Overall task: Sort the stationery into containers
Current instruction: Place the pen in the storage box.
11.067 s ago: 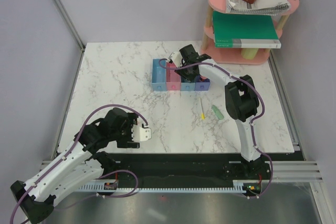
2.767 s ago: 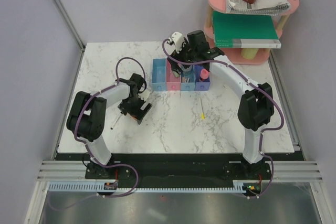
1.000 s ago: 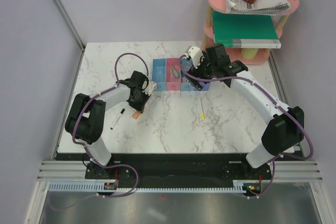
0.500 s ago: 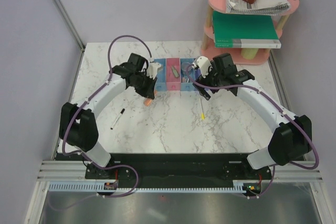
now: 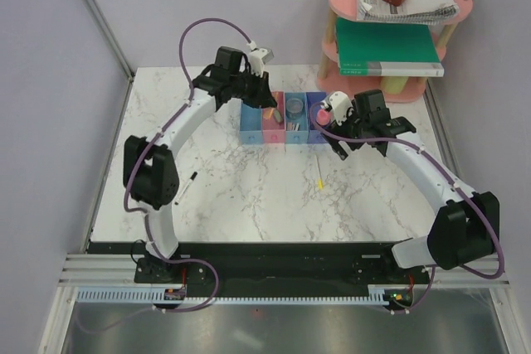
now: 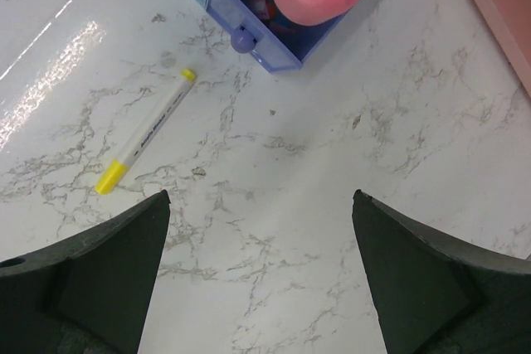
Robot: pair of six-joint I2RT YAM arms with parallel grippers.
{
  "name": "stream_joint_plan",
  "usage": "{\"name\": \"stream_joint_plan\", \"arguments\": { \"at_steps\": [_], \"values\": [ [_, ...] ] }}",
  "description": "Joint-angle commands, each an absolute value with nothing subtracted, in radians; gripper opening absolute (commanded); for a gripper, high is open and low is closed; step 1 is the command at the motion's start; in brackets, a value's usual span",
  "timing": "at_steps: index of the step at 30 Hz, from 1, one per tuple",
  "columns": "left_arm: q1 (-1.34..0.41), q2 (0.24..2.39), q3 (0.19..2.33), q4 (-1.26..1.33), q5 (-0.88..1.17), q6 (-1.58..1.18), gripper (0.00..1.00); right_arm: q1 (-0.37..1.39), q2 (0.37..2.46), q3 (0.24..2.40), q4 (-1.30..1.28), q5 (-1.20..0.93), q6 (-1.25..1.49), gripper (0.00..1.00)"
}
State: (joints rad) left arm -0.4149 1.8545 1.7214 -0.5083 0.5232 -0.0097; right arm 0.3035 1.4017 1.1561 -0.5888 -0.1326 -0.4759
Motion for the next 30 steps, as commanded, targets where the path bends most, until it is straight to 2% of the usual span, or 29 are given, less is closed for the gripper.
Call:
{"name": "stream_joint_plan", "arguments": {
  "at_steps": [1, 7, 16, 23, 30],
  "values": [
    [-0.416, 2.015, 1.813, -0.391, 0.577, -0.136, 0.02, 0.298, 1.397, 1.098, -0.574, -0.161, -0.488, 0.98],
    [-0.416, 2.169, 1.908, -0.348, 0.551, -0.164, 0.02, 0.299, 1.434, 1.057, -0.592, -0.251, -0.474, 0.98],
    [-0.414, 2.249, 1.93, -0.331, 0.471, -0.172, 0.02, 0.308, 1.494, 1.046, -0.577, -0.379, -0.43, 0.98],
    [-0.414, 2.29, 1.939, -0.33, 0.428, -0.181, 0.02, 0.336, 1.597, 1.006, -0.508, -0.393, -0.364, 0.98],
    [-0.414, 2.325, 1.945, -0.33, 0.411, -0.173, 0.3, 0.385, 1.667, 0.996, -0.45, -0.33, -0.321, 0.98]
  ]
}}
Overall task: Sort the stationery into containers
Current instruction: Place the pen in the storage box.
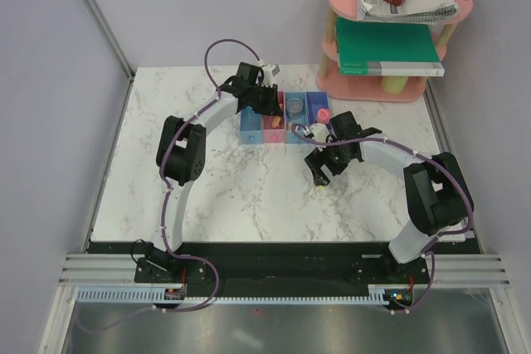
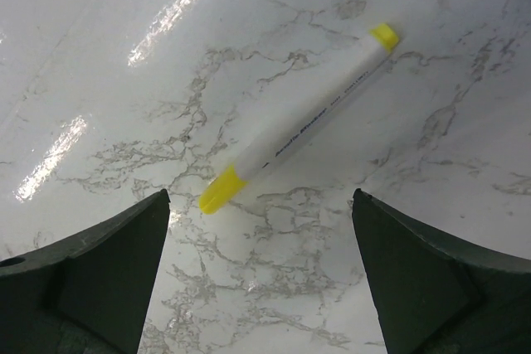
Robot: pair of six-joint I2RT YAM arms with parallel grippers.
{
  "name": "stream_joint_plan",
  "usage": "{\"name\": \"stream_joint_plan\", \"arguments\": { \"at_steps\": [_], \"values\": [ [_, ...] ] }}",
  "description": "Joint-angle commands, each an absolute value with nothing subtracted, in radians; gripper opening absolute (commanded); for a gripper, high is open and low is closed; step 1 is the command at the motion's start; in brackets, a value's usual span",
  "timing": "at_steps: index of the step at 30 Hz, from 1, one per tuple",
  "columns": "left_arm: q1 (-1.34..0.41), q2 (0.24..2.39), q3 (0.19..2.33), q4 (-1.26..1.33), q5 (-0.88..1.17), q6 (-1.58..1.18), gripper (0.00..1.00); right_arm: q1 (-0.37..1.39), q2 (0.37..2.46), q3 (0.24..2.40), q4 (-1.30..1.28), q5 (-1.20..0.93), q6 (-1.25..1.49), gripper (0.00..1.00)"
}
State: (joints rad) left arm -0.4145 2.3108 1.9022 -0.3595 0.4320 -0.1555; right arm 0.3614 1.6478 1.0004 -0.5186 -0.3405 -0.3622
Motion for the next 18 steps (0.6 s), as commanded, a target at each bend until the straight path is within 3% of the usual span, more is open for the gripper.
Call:
{"name": "stream_joint_plan", "arguments": {
  "at_steps": [1, 3, 11, 16, 18],
  "values": [
    [-0.414, 2.326, 1.945, -0.331, 0.411, -0.169, 0.33, 0.393, 1.681, 0.991, -0.446, -0.327, -0.319, 0.98],
    [-0.414, 2.335, 1.944, -0.333, 0.411, -0.164, 0.42, 0.416, 1.693, 0.983, -0.436, -0.311, -0.316, 0.98],
    [-0.41, 2.335, 1.939, -0.344, 0.436, -0.149, 0.56, 0.48, 1.749, 0.989, -0.426, -0.25, -0.304, 0.97],
    [-0.405, 2.266, 1.924, -0.379, 0.463, -0.129, 0.6, 0.492, 1.77, 0.991, -0.423, -0.235, -0.298, 0.85],
    [-0.405, 2.224, 1.898, -0.396, 0.479, -0.12, 0.67, 0.495, 1.781, 0.997, -0.423, -0.232, -0.295, 0.82]
  ]
}}
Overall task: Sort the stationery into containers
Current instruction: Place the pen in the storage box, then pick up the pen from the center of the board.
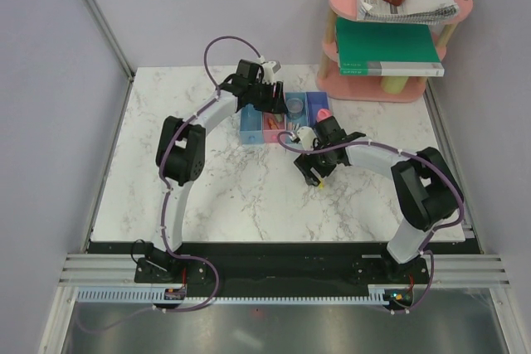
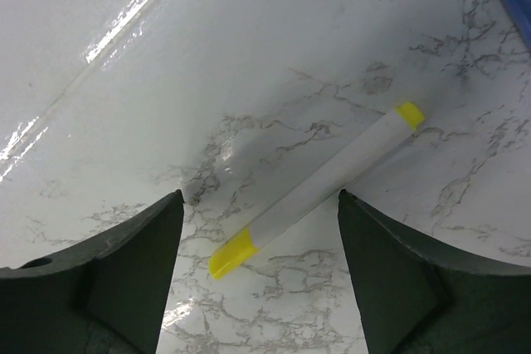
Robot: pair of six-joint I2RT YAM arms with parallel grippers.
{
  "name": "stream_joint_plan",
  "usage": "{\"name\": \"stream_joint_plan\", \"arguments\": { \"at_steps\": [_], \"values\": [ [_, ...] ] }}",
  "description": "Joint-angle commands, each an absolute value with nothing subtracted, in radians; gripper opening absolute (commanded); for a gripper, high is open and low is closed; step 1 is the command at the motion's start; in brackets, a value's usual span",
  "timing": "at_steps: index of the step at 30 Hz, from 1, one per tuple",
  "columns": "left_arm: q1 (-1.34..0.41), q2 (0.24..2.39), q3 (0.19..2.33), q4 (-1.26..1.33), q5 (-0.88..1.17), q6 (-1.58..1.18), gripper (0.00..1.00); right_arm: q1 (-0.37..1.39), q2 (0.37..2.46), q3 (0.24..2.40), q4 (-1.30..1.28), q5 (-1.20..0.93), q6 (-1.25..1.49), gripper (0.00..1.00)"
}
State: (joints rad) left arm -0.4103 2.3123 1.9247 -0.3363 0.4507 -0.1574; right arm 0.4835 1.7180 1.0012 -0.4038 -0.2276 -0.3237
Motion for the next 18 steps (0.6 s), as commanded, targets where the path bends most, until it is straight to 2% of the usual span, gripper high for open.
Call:
{"name": "stream_joint_plan", "arguments": {
  "at_steps": [1, 4, 5, 6, 9, 11, 12, 13, 15, 18],
  "values": [
    [-0.402, 2.173, 1.887, -0.402, 0.488, -0.114, 0.69, 0.495, 1.784, 0.999, -0.422, -0.229, -0.291, 0.79],
    [-0.4, 2.061, 1.855, -0.474, 0.535, -0.057, 0.85, 0.497, 1.798, 1.002, -0.42, -0.209, -0.293, 0.74],
    [-0.4, 2.027, 1.838, -0.501, 0.544, -0.016, 0.97, 0.495, 1.804, 1.0, -0.422, -0.201, -0.29, 0.71],
    [-0.397, 1.996, 1.826, -0.561, 0.538, -0.002, 1.0, 0.495, 1.809, 1.002, -0.42, -0.195, -0.29, 0.7],
    [-0.393, 1.873, 1.761, -0.697, 0.493, 0.129, 1.0, 0.497, 1.818, 1.0, -0.423, -0.192, -0.285, 0.6],
    [-0.388, 1.784, 1.686, -0.765, 0.408, 0.239, 1.0, 0.497, 1.815, 1.0, -0.425, -0.187, -0.282, 0.49],
    [-0.388, 1.754, 1.655, -0.814, 0.364, 0.276, 1.0, 0.495, 1.815, 0.999, -0.423, -0.18, -0.281, 0.33],
    [-0.385, 1.726, 1.622, -0.836, 0.269, 0.313, 1.0, 0.495, 1.815, 0.999, -0.426, -0.178, -0.279, 0.26],
    [-0.382, 1.642, 1.496, -0.862, 0.183, 0.418, 1.0, 0.495, 1.809, 0.997, -0.434, -0.175, -0.282, 0.18],
    [-0.364, 1.554, 1.31, -0.868, 0.043, 0.5, 1.0, 0.497, 1.784, 0.994, -0.433, -0.173, -0.281, 0.17]
  ]
}}
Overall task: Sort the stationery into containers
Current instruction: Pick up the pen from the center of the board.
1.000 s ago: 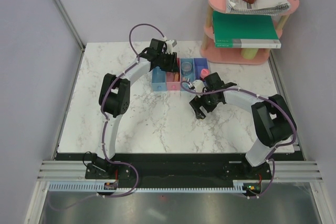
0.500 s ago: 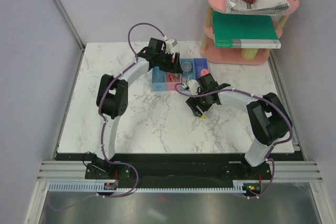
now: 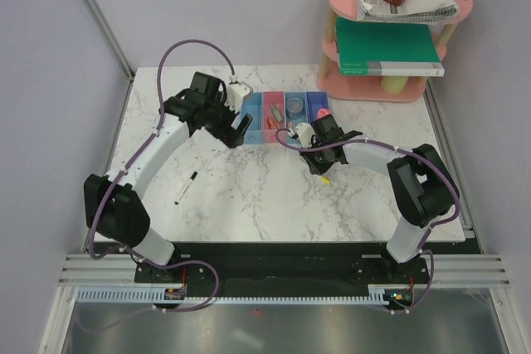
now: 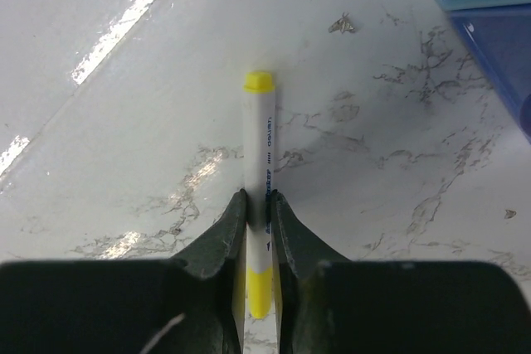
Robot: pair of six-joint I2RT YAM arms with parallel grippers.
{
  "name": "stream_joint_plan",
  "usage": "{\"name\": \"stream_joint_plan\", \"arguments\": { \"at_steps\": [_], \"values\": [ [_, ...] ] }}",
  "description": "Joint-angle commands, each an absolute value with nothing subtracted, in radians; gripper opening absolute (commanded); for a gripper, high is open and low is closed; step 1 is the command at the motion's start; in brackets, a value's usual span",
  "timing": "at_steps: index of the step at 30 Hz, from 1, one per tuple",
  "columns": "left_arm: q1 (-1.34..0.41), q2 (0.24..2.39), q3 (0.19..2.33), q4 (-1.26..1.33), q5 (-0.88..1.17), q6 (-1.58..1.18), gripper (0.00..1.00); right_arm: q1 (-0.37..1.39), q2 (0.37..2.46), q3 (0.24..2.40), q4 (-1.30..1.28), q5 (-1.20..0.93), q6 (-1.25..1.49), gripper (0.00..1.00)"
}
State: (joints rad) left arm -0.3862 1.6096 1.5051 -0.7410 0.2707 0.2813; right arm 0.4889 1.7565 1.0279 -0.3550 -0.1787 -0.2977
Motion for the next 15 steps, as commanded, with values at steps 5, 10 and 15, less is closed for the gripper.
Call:
{"name": "stream_joint_plan", "arguments": {
  "at_steps": [5, 10, 15],
  "values": [
    [-0.319, 1.488, 1.079, -0.885, -0.034, 0.537, 1.0, 0.5, 1.715, 1.002, -0.46, -0.173, -0.285, 0.16],
    [-0.278, 1.468, 1.016, -0.911, -0.037, 0.534, 1.0, 0.505, 1.626, 1.026, -0.549, -0.25, -0.336, 0.18],
    [-0.265, 1.457, 1.005, -0.91, -0.052, 0.541, 1.0, 0.503, 1.585, 1.156, -0.681, -0.445, -0.377, 0.18]
  ]
}}
